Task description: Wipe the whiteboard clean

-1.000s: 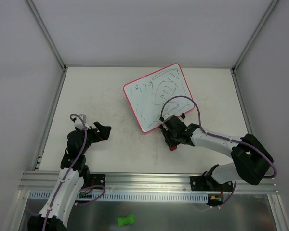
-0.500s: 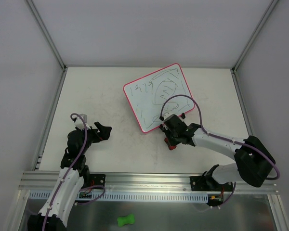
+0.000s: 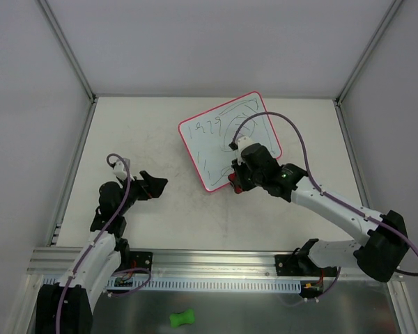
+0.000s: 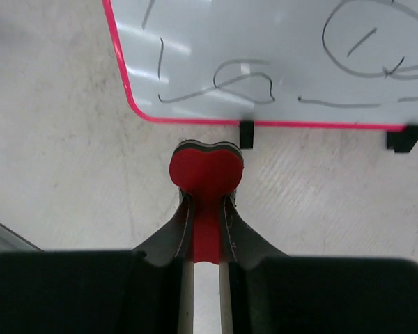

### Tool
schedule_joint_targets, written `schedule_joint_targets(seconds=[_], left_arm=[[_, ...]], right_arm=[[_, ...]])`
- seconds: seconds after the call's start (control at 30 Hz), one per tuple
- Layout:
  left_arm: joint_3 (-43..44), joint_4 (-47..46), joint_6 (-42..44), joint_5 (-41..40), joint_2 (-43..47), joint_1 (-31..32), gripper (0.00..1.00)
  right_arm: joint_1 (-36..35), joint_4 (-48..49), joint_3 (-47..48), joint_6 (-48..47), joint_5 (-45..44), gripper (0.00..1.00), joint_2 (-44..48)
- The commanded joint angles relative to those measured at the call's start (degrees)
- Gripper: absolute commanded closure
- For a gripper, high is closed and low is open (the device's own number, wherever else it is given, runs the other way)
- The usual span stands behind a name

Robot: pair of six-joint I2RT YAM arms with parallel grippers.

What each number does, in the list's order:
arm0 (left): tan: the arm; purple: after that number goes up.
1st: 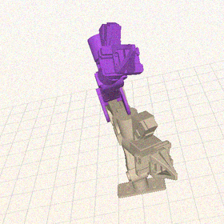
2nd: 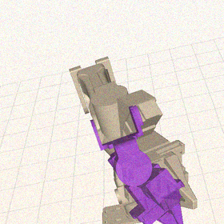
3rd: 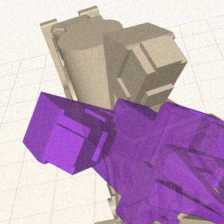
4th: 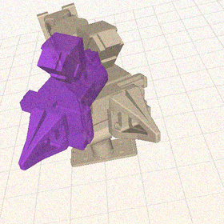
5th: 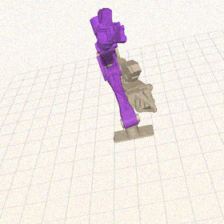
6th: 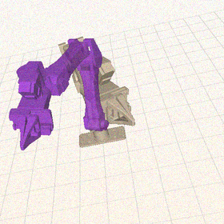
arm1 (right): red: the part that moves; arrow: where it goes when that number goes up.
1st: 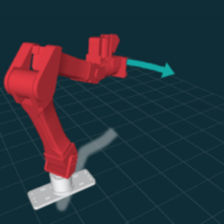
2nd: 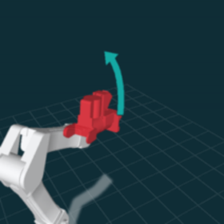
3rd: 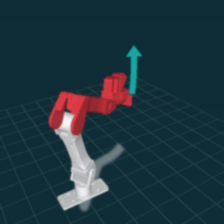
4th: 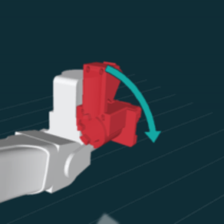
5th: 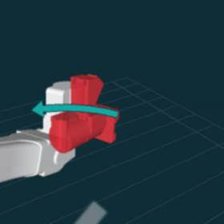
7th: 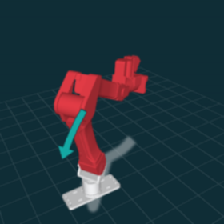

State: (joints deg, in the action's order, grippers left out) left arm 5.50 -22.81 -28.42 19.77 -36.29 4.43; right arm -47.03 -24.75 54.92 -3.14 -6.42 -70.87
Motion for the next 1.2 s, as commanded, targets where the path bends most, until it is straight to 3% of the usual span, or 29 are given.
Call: schedule_joint_targets(seconds=[0.0,0.23,0.4,0.6,0.7,0.87,0.97,1.17], left_arm=[[4.3,-11.5,-2.3,4.0,-5.9,-0.3,0.08],[11.5,-27.0,-4.4,12.5,-22.6,-0.3,0.28],[16.1,-39.4,-9.2,16.5,-35.8,-0.3,0.26],[22.5,-48.9,-13.5,21.1,-46.7,0.2,0.44],[25.5,-49.4,-13.9,21.7,-50.4,0.8,0.48],[28.2,-49.0,-12.5,21.3,-54.1,1.7,0.36],[31.1,-44.4,-10.2,21.1,-55.7,3.0,0.37],[32.5,-45.7,-10.2,20.9,-59.1,5.5,0.44]], right_arm=[[-0.3,-0.7,7.5,-2.2,0.3,1.0,-2.8],[-0.3,-0.7,22.0,-4.1,-0.2,1.0,-11.3],[0.4,-0.6,31.8,-5.8,0.2,1.0,-18.1],[1.0,-0.6,39.7,-6.9,-0.4,1.0,-24.4],[1.6,0.4,42.5,-6.8,0.1,1.0,-26.7],[2.8,2.7,45.4,-6.7,1.1,1.0,-29.1],[3.3,3.8,46.6,-7.4,1.2,1.0,-31.2],[3.8,10.4,44.5,-8.9,1.7,1.0,-32.0]])
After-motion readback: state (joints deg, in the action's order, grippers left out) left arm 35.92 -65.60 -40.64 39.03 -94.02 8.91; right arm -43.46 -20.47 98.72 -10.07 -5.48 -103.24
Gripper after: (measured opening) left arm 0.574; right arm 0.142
